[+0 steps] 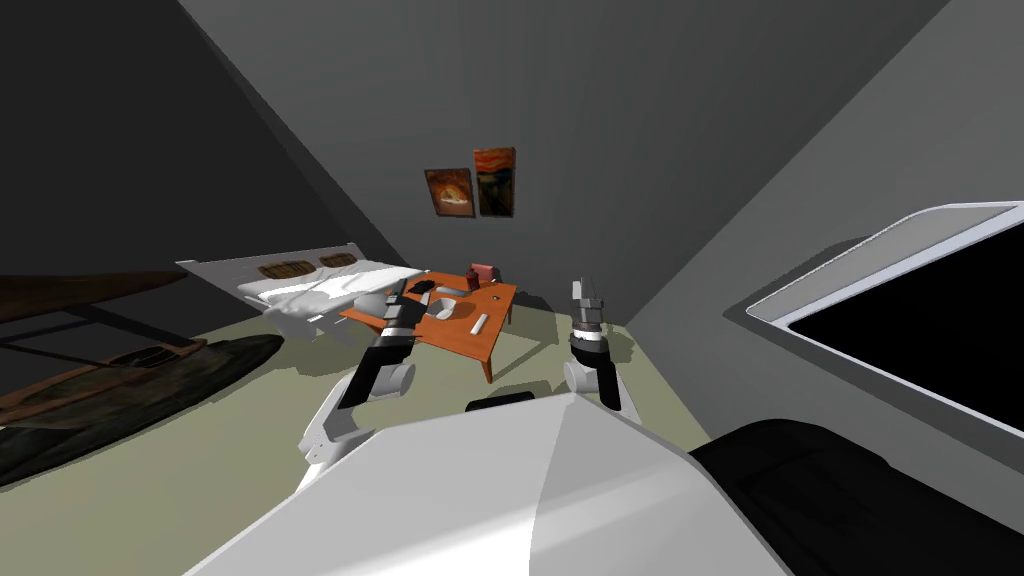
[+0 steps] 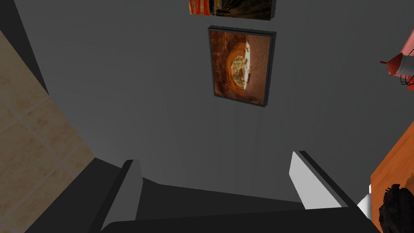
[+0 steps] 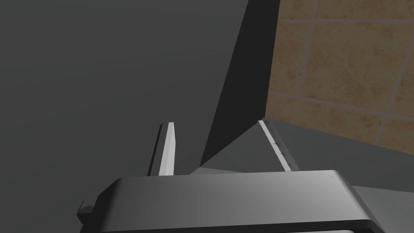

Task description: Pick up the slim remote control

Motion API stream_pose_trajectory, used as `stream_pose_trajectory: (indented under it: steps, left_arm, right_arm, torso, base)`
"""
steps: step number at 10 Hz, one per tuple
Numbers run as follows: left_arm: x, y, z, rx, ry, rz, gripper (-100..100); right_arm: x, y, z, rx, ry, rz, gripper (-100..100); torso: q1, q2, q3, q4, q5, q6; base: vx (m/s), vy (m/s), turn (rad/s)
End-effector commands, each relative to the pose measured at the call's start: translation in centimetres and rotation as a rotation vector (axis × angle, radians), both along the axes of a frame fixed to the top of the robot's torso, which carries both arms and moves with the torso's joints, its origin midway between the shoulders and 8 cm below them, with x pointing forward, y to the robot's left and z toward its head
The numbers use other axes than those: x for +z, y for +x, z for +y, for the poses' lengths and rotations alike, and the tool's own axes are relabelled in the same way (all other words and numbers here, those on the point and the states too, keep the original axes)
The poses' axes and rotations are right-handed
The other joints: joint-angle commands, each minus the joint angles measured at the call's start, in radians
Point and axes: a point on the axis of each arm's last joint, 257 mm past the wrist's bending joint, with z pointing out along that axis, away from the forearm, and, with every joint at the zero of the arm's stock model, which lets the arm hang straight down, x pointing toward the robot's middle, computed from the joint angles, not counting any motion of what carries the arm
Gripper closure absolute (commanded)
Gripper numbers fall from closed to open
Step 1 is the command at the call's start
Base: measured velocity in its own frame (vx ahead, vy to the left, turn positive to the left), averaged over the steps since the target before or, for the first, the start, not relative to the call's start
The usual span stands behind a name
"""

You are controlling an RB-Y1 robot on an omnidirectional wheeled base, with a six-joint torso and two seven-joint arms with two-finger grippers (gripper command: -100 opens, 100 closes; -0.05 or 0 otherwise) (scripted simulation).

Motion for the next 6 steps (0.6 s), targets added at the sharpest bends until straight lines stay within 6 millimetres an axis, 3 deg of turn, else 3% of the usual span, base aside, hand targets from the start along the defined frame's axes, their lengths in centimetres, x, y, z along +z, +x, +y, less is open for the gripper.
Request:
stream_pose_trajectory:
  steps: [1,6]
  left_arm:
    - [-1.3,1.6,0.9,0.001,-0.026,0.054,-100]
    - [-5.1,4.4,3.1,0.020,-0.081,0.198,-100]
  right_arm:
    - [0.0,0.0,0.0,0.000,0.000,0.000,0]
    - [0.0,0.0,0.0,0.000,0.000,0.000,0]
  torso:
    - [0.000,0.000,0.000,0.000,0.000,0.000]
    - [-0.001,-0.001,-0.001,0.000,0.000,0.000]
  base:
    - [0.013,-0.113,0.096]
    - [0.017,-0.099,0.074]
